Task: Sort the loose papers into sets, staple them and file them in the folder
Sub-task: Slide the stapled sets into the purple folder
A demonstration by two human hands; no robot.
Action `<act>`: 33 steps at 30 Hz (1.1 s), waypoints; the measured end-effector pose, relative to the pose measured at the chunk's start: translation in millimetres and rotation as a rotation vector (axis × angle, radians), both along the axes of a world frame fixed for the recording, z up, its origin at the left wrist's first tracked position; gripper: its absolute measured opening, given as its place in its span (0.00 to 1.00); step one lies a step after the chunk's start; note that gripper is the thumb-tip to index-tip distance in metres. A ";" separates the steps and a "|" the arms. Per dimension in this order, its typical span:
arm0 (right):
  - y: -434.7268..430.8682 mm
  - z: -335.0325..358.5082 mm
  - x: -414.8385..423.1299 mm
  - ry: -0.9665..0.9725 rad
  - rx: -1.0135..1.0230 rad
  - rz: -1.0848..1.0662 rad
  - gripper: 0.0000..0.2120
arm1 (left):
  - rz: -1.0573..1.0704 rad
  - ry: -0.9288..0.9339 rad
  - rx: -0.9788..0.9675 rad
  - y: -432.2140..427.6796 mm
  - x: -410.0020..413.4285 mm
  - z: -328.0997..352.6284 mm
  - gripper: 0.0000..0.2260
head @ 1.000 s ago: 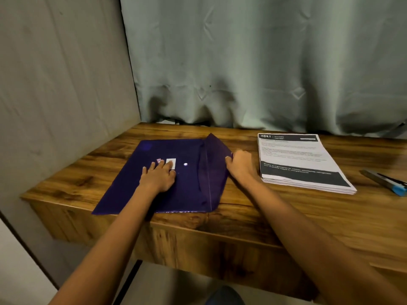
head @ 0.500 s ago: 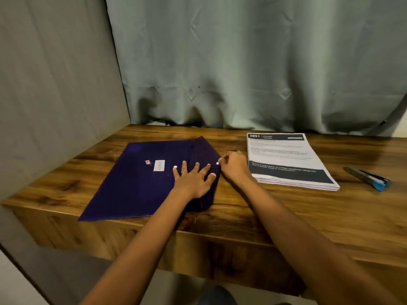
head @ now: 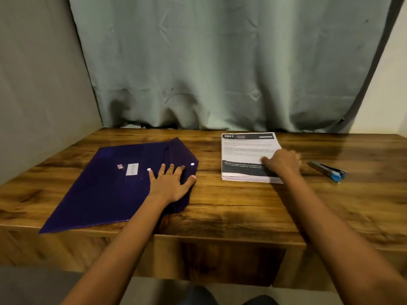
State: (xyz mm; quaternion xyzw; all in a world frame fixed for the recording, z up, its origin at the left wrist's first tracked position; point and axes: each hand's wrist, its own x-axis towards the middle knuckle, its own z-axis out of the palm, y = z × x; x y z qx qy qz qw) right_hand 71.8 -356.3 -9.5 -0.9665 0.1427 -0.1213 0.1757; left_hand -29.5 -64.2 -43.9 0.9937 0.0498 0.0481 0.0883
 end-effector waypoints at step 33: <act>-12.0 36.7 8.1 0.317 0.272 0.138 0.19 | 0.047 -0.051 -0.050 1.9 2.1 -2.9 0.33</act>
